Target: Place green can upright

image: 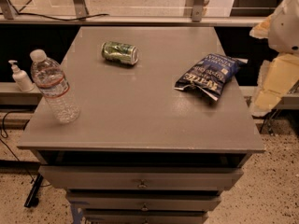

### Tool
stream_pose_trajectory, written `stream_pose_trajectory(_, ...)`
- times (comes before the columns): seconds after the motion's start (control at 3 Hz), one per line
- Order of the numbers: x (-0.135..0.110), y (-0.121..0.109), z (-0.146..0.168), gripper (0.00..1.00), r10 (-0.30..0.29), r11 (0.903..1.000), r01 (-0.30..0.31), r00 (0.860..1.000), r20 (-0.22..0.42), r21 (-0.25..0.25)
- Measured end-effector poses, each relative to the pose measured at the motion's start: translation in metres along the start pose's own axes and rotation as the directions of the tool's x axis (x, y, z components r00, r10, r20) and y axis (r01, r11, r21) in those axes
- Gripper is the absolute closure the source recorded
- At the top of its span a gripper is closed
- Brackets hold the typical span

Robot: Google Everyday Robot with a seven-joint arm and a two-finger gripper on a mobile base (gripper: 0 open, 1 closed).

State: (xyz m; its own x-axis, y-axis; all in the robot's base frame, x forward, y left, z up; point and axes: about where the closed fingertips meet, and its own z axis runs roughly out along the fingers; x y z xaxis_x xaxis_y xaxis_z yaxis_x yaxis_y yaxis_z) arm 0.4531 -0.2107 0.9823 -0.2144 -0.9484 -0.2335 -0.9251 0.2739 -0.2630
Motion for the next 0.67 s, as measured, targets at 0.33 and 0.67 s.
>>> stream_pose_trajectory(0.33,-0.051,-0.04,0.017,0.0,-0.032,0.9986,0.029,0.997,0.071,0.044)
stream_pose_trajectory(0.67,-0.115,-0.069,0.052,0.0,-0.066,0.9972,0.06,0.988,0.138,0.043)
